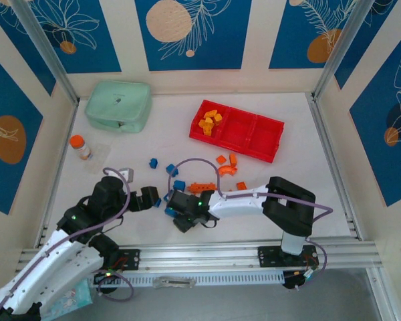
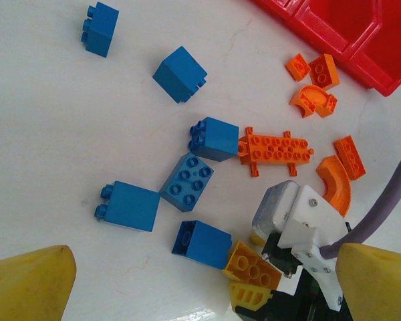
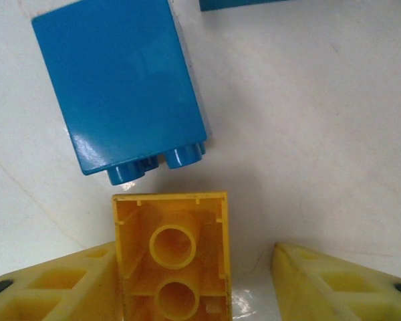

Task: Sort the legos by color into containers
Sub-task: Pick up the lego from the bottom-center of the table, then place the lego in the container.

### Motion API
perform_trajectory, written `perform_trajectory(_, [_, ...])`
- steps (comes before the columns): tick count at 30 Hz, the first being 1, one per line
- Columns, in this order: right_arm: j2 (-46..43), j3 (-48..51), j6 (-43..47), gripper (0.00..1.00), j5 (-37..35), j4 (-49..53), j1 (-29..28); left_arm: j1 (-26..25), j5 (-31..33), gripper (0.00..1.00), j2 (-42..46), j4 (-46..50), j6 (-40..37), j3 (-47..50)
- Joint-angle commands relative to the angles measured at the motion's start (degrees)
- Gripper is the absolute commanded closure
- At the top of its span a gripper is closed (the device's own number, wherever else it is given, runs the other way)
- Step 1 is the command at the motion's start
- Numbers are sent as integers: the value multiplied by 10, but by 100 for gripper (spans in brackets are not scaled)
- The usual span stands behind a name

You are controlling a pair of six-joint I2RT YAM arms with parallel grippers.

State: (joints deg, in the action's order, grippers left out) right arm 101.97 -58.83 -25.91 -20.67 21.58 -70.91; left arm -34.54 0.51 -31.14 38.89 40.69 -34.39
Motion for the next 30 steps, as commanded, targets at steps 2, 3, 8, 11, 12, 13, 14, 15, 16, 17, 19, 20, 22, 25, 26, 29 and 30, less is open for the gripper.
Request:
perform_trajectory(2, [15,-15,0,49,-8,3,-5,6,8,1,3,6,6,5])
perform_trajectory(3, [14,-15,-1,51,-9,5,-5,6,7,1,3,5,6,4])
perform_trajectory(8, [-2,-17,3,63,-25,11,-2,6,7,1,2,1,5,2])
perform_trajectory(11, [-25,-19,7,66,-16,14,8,6,6,1,1,-6,5,0])
perform_trajectory(12, [-35,-21,7,67,-17,18,12,7,5,1,-1,-10,4,-1])
perform_trajectory(13, [-44,-23,7,67,-19,21,17,6,5,1,-2,-12,3,-2])
perform_trajectory(14, [-55,-26,8,68,-20,26,24,7,6,1,-4,-14,3,-4])
perform_trajectory(15, [-64,-28,9,69,-19,31,32,7,7,1,-7,-17,1,-6])
perform_trajectory(16, [-73,-31,10,69,-19,35,39,6,7,1,-11,-19,0,-9])
perform_trajectory(17, [-80,-36,10,69,-19,40,51,6,6,1,-15,-22,-2,-13])
perform_trajectory(19, [-93,-48,11,70,-15,52,79,6,6,1,-25,-30,-7,-19])
perform_trajectory(20, [-98,-56,14,70,-12,56,97,7,6,1,-30,-36,-9,-23])
perform_trajectory(22, [-102,-73,17,71,-13,64,133,7,6,1,-40,-49,-13,-28])
perform_trajectory(25, [-97,-107,25,72,-14,68,190,7,5,1,-58,-76,-17,-35])
perform_trajectory(26, [-91,-120,31,72,-11,67,210,7,3,1,-65,-86,-19,-38])
perform_trajectory(29, [-60,-171,47,72,-2,69,263,8,-5,1,-90,-111,-24,-53])
perform_trajectory(30, [-49,-188,49,72,-7,73,277,8,-7,1,-98,-117,-27,-60])
